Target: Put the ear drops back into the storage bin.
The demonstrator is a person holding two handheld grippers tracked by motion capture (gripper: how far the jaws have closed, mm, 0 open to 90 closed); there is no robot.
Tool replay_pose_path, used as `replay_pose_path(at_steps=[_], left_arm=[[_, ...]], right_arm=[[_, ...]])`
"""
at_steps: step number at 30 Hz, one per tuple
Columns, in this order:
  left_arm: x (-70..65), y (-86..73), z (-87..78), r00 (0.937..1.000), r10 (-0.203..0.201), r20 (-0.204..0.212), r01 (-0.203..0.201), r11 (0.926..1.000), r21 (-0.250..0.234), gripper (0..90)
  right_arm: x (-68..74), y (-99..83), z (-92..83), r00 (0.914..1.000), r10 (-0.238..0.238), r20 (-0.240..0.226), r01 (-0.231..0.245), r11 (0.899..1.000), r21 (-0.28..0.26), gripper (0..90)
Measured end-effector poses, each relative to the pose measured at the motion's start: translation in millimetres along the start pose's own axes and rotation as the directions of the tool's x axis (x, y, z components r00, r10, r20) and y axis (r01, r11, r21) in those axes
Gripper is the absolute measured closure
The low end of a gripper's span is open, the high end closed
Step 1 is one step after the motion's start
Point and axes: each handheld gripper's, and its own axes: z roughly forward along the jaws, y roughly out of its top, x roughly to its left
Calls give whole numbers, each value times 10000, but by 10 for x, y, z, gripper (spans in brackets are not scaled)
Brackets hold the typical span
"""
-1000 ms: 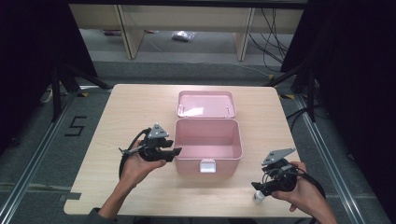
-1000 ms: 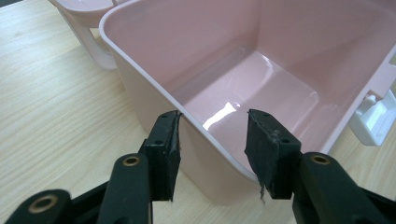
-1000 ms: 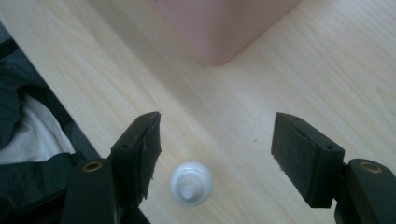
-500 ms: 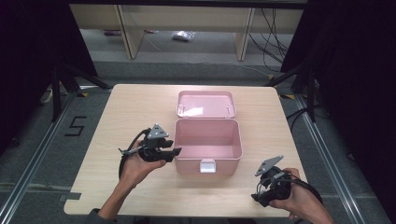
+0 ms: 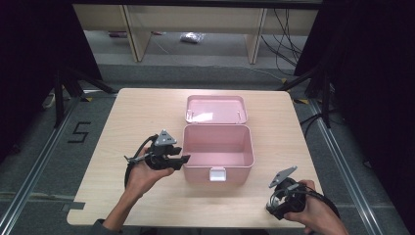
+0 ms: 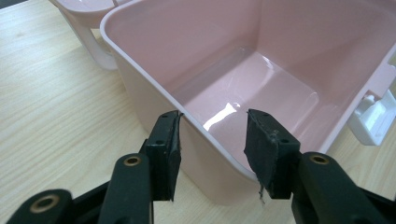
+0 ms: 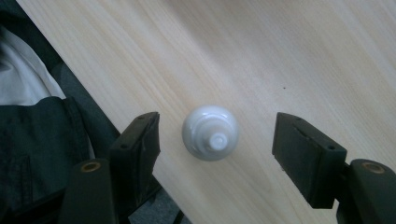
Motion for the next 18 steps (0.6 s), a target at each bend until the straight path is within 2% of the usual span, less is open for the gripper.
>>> replay_pose_path(at_steps=[2, 6, 7, 9, 13, 15, 16, 17, 18], left_arm=[[1, 0, 1, 10000, -11, -7, 11, 10000, -10, 548], [-5, 1, -1, 10000, 4, -16, -4, 10000, 7, 548], [-5, 1, 0, 10000, -1, -18, 1, 10000, 1, 548], [-8, 2, -2, 10000, 22, -33, -22, 10000, 21, 548], [-7, 3, -1, 10000, 16, -26, -15, 10000, 21, 547], [-8, 2, -4, 10000, 70, -39, -70, 10000, 35, 547], [-8, 3, -3, 10000, 68, -35, -68, 10000, 41, 547], [-7, 3, -3, 10000, 55, -30, -55, 10000, 37, 547], [-8, 2, -3, 10000, 56, -31, -55, 10000, 30, 547]], right_arm=[[2, -2, 4, 9998, 169, 48, -169, 9998, 55, 337], [6, -6, 3, 9998, 184, -23, -184, 9998, -17, 351], [20, -6, 1, 9992, 391, -51, -391, 9992, 66, 353], [28, -4, -2, 9987, 499, -35, -499, 9987, 130, 354], [8, 2, 14, 10000, -33, -45, 33, 10000, 19, 361], [17, 6, 29, 10000, -80, -49, 80, 9999, 75, 370], [35, 7, 36, 9999, 67, -141, -65, 9999, 137, 375], [27, 13, 44, 10000, -75, -42, 76, 9999, 138, 384], [36, 15, 47, 10000, 23, -41, -22, 9996, 293, 390]])
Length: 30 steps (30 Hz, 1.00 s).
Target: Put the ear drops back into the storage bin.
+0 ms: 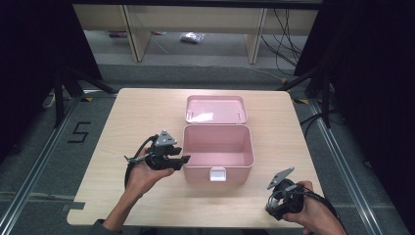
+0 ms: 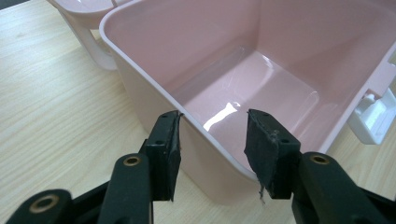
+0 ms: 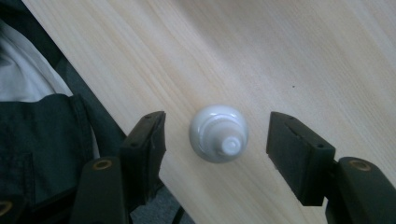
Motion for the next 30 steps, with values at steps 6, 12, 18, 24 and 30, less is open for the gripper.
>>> replay_pose_path(at_steps=[6, 12, 18, 24, 30], left_arm=[[-3, 1, -1, 10000, 43, -26, -43, 10000, 10, 546], [-5, 2, -3, 10000, 81, -34, -81, 10000, 24, 546], [-4, 1, -3, 10000, 79, -28, -79, 10000, 17, 546], [-4, 3, -3, 10000, 87, -35, -87, 10000, 31, 546], [-5, 4, -3, 10000, 89, -40, -89, 10000, 33, 546]], right_arm=[[14, 17, 35, 9999, -123, 61, 122, 9997, 196, 420], [-2, 28, 76, 9993, -365, 11, 364, 9988, 338, 465], [-8, 43, 123, 9987, -503, -13, 503, 9974, 515, 511], [12, 55, 130, 9988, -481, 14, 479, 9966, 667, 536], [-8, 74, 157, 9977, -672, -48, 673, 9944, 817, 561]])
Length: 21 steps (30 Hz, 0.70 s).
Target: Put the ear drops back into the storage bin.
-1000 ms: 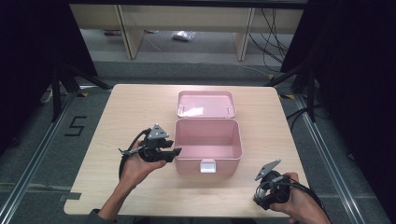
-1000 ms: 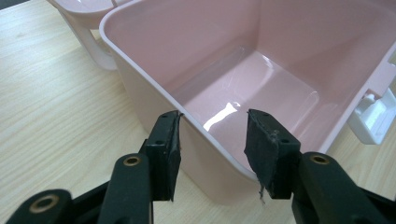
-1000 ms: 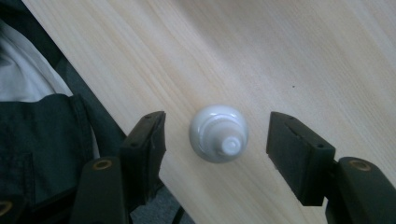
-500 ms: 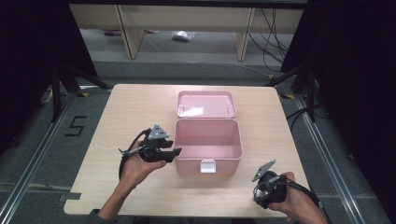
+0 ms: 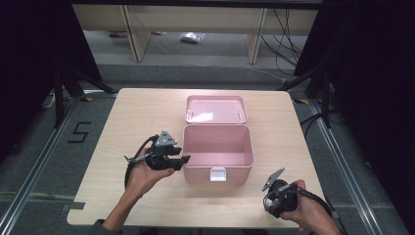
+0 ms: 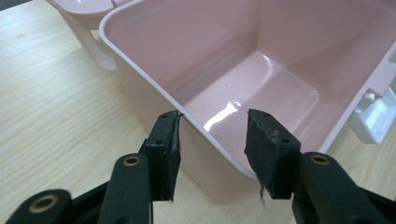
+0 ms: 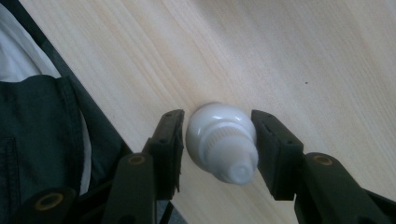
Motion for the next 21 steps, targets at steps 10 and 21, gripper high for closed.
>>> replay_pose_path(at_steps=[10, 21], left_arm=[[1, 0, -1, 10000, 3, 6, -3, 10000, 11, 546], [0, 1, -1, 10000, 8, -6, -8, 10000, 18, 545]], right_arm=[[24, 33, 7, 9995, -278, 125, 276, 9994, 191, 601], [-1, 67, -97, 9986, -462, 249, 465, 9989, -107, 602]])
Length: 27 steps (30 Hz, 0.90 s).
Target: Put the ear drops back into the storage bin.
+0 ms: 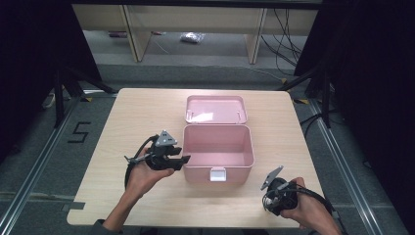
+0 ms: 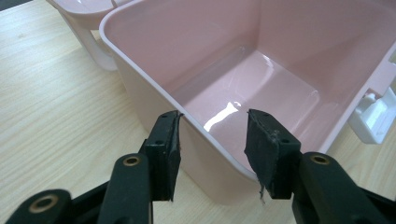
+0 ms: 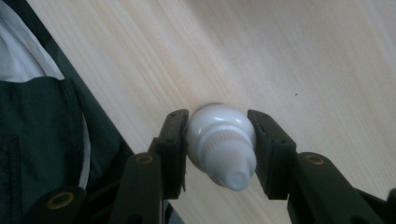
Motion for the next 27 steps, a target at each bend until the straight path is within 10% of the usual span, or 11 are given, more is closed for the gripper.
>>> replay_pose_path(at_steps=[27], left_arm=[[-8, 4, 2, 10000, -15, -54, 15, 10000, 8, 546]], right_arm=[[-224, 274, -496, 9997, -200, -128, 189, 9967, -792, 603]])
